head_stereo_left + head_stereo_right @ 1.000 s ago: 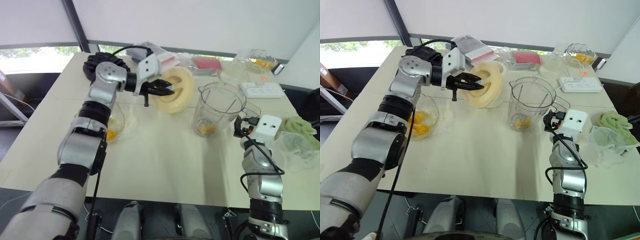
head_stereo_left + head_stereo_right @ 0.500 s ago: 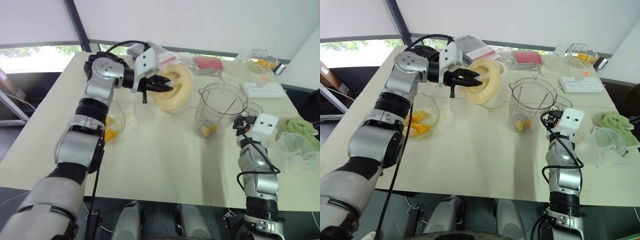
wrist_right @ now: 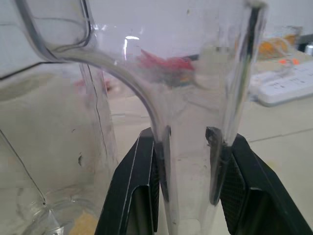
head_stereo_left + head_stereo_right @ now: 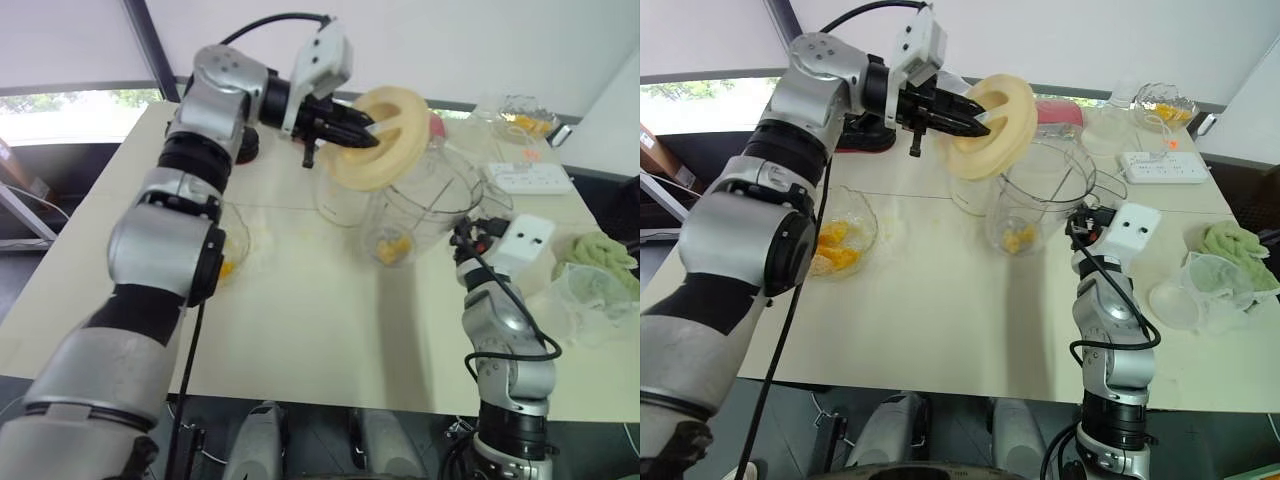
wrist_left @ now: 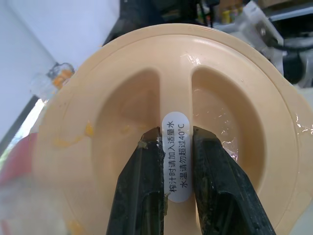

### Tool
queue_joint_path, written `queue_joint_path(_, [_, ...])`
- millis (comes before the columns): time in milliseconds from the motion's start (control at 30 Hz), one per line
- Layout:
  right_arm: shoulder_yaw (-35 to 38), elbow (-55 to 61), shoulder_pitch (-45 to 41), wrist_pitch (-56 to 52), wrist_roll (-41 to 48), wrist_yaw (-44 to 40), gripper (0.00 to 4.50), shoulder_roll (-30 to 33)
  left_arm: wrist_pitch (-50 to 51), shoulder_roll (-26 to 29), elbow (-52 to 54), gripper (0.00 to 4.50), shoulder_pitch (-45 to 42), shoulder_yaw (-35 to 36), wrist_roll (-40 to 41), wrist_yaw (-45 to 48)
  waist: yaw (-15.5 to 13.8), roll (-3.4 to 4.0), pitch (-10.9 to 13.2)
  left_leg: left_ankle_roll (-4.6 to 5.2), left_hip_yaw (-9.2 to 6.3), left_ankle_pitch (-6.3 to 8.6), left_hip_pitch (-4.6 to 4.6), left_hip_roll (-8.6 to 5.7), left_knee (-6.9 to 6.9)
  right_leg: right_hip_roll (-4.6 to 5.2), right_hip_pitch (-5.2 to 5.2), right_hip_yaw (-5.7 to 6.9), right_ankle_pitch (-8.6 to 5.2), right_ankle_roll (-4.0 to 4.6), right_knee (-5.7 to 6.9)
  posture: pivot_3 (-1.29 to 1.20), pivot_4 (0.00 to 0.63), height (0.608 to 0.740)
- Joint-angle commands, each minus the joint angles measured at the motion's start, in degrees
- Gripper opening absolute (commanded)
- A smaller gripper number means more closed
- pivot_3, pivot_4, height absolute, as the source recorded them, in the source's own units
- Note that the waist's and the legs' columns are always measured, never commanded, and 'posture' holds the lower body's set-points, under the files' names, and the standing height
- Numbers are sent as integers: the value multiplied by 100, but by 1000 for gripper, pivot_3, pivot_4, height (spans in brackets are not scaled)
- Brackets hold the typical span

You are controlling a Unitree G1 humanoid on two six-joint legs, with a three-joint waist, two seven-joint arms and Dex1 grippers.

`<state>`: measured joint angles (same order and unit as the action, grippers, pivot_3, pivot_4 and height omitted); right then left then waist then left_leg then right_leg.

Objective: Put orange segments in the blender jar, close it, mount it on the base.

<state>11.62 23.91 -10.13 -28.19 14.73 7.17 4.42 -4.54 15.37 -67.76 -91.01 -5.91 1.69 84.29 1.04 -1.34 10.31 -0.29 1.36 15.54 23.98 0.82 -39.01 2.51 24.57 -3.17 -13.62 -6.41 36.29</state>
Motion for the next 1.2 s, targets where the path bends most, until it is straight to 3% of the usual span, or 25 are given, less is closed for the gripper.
queue_joint_path(33, [-285, 449, 13, 115, -122, -128, 1514, 27, -49, -86, -199, 230, -517, 87, -39, -4, -4, 0, 0, 0, 0, 0, 3, -1, 0, 0, 2, 0, 0, 0, 0, 0, 150, 740])
queue_joint_path(400, [-923, 27, 267, 397, -645, -411, 1514, 104, -143, -203, -475, 230, -827, 119, -315, 255, 8, 1, 1, 0, -2, 0, 15, -1, 0, 0, 13, 1, 0, -1, 0, 0, 150, 740])
queue_joint_path(600, [-966, -214, 310, 687, -778, -446, 1514, -15, -164, 48, -406, 230, -788, 122, -284, 787, 8, -2, 3, 0, -5, 0, 17, 0, -1, -1, 13, 4, 0, -1, 0, 0, 150, 740])
queue_joint_path(933, [-961, -231, 414, 826, -851, -508, 1514, -64, -48, 387, -236, 230, -632, -184, 103, 821, -5, 4, 4, 0, -6, 0, 18, 1, -3, 0, 18, 4, 0, -1, 7, 0, 150, 740])
queue_joint_path(1200, [-1119, -377, 702, 1243, -1068, -614, 1514, -44, 491, -31, -305, 230, -454, -387, -185, 819, -1, 4, 4, 0, -6, 0, 22, -3, -9, 3, 18, 4, 0, -2, 6, 0, 150, 740])
